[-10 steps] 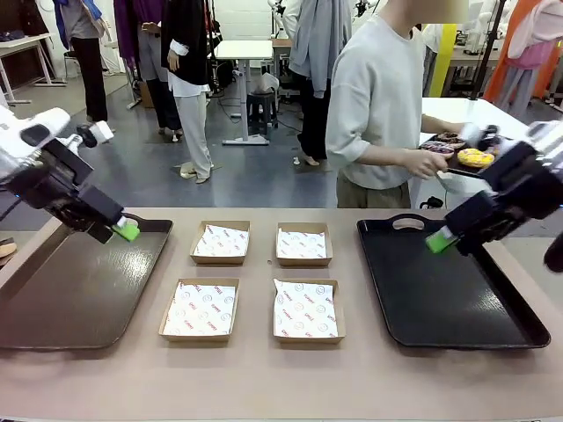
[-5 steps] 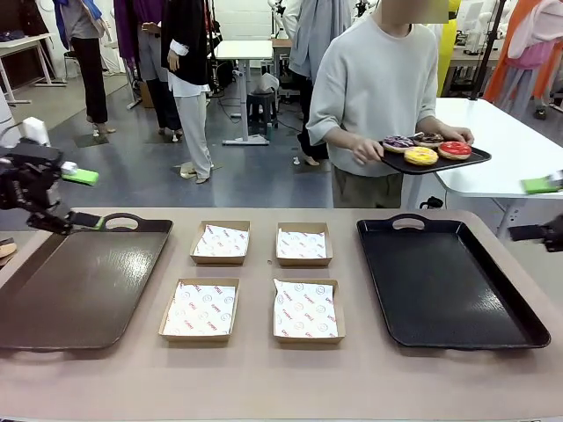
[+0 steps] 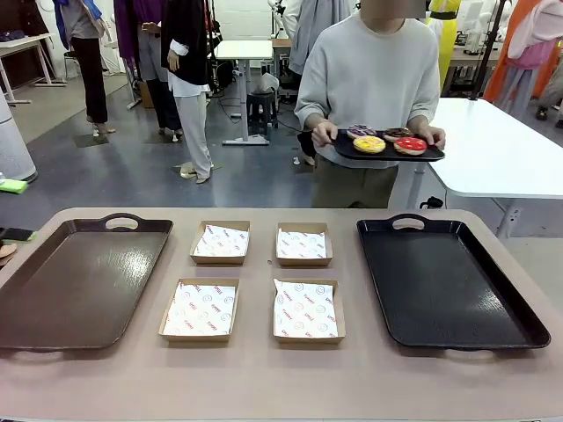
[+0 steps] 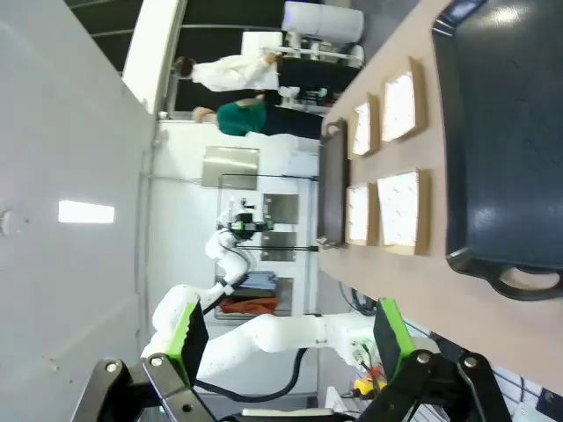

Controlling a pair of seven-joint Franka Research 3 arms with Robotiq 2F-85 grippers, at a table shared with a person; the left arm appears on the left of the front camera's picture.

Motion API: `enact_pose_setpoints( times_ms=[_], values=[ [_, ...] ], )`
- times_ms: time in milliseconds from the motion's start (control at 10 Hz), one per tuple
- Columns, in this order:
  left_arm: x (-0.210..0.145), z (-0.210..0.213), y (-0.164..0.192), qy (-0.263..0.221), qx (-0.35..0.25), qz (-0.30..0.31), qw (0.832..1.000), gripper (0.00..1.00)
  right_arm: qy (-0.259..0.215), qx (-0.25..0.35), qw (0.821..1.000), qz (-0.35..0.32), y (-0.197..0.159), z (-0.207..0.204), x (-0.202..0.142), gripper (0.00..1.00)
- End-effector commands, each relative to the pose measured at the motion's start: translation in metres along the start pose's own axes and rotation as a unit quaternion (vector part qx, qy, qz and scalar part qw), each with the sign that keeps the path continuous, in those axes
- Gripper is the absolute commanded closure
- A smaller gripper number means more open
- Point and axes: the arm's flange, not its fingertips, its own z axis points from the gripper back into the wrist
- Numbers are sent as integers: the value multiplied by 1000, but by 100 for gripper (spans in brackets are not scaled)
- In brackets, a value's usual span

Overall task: Individually package the donuts and arrange them on the tray.
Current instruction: Pick up one Paper togo box.

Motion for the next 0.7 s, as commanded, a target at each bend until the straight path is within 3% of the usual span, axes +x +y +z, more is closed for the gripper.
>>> enact_pose_setpoints(
  times_ms=[0, 400, 600],
  values=[
    [-12, 26, -2, -7, 13, -5, 1000, 0, 30, -49, 998, 9, 2, 6, 0, 0],
    [-23, 37, -4, -1, 69, -15, 997, 0, 23, -94, 995, 22, 8, -3, 1, 0],
    [-18, 44, 4, -18, 35, 8, 999, 0, 22, -63, 998, 3, 4, 7, 0, 0]
  ],
)
